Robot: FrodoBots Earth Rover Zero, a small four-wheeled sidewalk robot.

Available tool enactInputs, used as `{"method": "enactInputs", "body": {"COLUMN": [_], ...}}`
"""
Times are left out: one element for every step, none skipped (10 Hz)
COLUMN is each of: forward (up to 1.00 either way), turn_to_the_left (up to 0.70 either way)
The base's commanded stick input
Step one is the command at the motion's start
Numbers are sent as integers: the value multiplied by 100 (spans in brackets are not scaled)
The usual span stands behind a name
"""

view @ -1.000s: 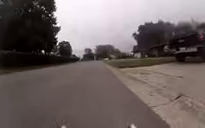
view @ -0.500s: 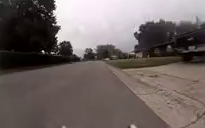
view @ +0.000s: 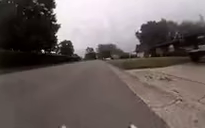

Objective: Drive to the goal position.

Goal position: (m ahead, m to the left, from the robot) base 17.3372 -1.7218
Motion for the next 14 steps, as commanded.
{"method": "enactInputs", "body": {"forward": [100, 100, 100, 100, 100, 100, 100, 100, 100, 100, 100, 100, 100, 100], "turn_to_the_left": [0, 0, 0, 0, 0, 0, -34, -40, -40, -40, -26, 0, 0, 0]}}
